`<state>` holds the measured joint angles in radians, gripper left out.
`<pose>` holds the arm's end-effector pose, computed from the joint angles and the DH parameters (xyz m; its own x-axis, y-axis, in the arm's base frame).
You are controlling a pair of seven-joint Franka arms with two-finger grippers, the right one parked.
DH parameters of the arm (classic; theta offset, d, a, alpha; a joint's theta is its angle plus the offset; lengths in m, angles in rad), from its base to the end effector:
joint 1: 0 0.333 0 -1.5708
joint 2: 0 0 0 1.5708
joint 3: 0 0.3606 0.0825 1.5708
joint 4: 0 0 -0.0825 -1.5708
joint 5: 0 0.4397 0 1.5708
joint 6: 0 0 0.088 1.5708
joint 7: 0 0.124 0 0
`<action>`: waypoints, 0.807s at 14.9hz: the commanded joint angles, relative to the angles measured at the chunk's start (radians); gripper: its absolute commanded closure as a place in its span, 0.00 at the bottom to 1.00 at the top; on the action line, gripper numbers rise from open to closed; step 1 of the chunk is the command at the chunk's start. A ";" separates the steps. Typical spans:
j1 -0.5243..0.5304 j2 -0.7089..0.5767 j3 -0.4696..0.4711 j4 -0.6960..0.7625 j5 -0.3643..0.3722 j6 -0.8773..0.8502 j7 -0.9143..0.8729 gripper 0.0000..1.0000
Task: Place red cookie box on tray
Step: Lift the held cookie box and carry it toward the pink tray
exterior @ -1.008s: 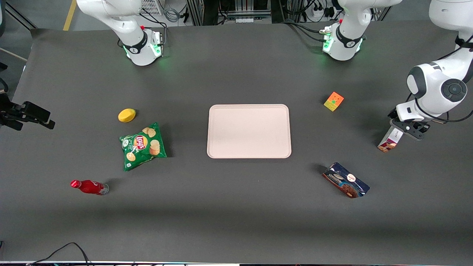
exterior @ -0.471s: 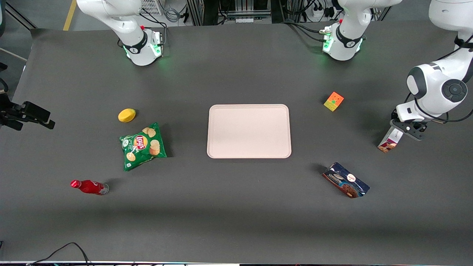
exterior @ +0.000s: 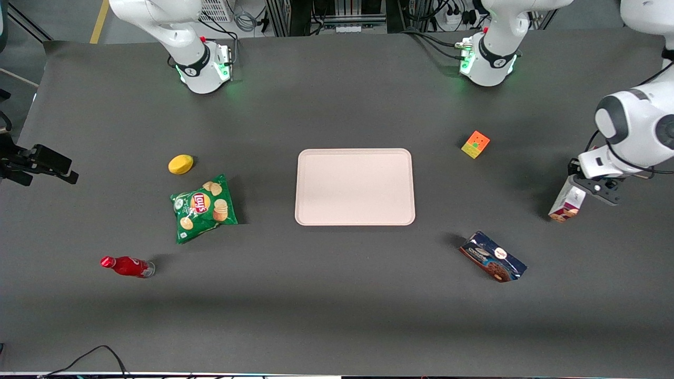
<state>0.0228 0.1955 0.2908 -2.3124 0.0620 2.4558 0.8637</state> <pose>0.5318 0.1754 0.2415 0.8201 -0.5632 -0.1013 -0.5680 -0.8227 -0.0240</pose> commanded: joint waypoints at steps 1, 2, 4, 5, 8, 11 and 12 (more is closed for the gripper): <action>-0.041 -0.100 -0.018 0.102 -0.056 -0.229 -0.170 0.92; -0.050 -0.119 -0.034 0.135 -0.071 -0.291 -0.226 0.92; -0.075 -0.143 -0.082 0.215 -0.103 -0.407 -0.349 0.92; -0.084 -0.146 -0.120 0.260 -0.114 -0.463 -0.430 0.92; -0.098 -0.143 -0.292 0.347 -0.125 -0.550 -0.767 0.92; -0.144 -0.102 -0.441 0.398 -0.119 -0.535 -1.032 0.92; -0.164 -0.067 -0.475 0.431 -0.116 -0.534 -1.128 0.92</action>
<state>-0.0962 0.0538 -0.0955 -1.9677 -0.0589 1.9369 -0.0319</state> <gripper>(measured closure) 0.753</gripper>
